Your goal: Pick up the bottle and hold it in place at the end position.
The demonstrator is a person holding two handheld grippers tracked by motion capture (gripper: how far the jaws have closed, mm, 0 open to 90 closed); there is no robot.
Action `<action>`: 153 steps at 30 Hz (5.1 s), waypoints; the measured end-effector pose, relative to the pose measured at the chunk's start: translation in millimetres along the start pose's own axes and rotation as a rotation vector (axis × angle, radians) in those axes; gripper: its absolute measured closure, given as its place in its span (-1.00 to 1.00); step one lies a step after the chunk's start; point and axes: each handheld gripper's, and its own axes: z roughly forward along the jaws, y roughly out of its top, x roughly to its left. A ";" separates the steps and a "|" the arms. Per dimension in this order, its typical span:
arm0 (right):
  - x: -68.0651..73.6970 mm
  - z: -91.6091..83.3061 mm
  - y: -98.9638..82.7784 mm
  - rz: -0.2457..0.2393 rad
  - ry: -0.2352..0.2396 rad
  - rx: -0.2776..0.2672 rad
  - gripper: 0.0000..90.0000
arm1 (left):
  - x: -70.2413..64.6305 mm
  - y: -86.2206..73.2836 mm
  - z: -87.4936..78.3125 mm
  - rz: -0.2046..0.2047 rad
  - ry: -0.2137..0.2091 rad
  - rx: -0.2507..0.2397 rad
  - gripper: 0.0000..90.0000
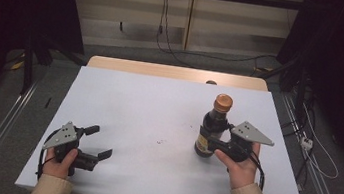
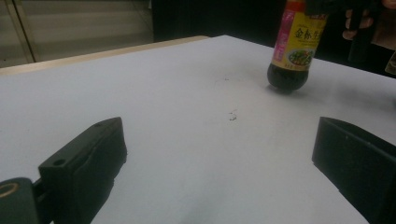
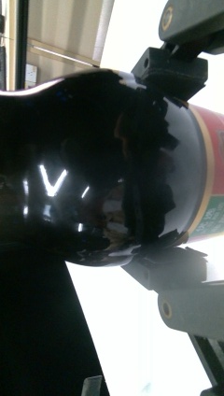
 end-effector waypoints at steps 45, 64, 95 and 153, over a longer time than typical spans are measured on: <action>-0.1 79.0 24.8 -0.040 0.113 0.007 -0.34 | -1.2 -0.2 1.3 -0.015 -0.030 -0.014 -0.94; 1.5 106.5 26.6 -0.053 0.135 0.003 -0.35 | -1.5 -0.6 2.0 -0.025 -0.035 -0.019 -0.94; 9.3 137.5 21.6 -0.064 0.154 -0.002 -0.37 | -0.5 -1.1 2.5 -0.028 -0.043 -0.015 -0.94; -2.8 145.3 25.2 -0.039 0.264 0.035 -0.40 | -2.4 -3.6 5.5 -0.036 -0.048 0.000 -0.94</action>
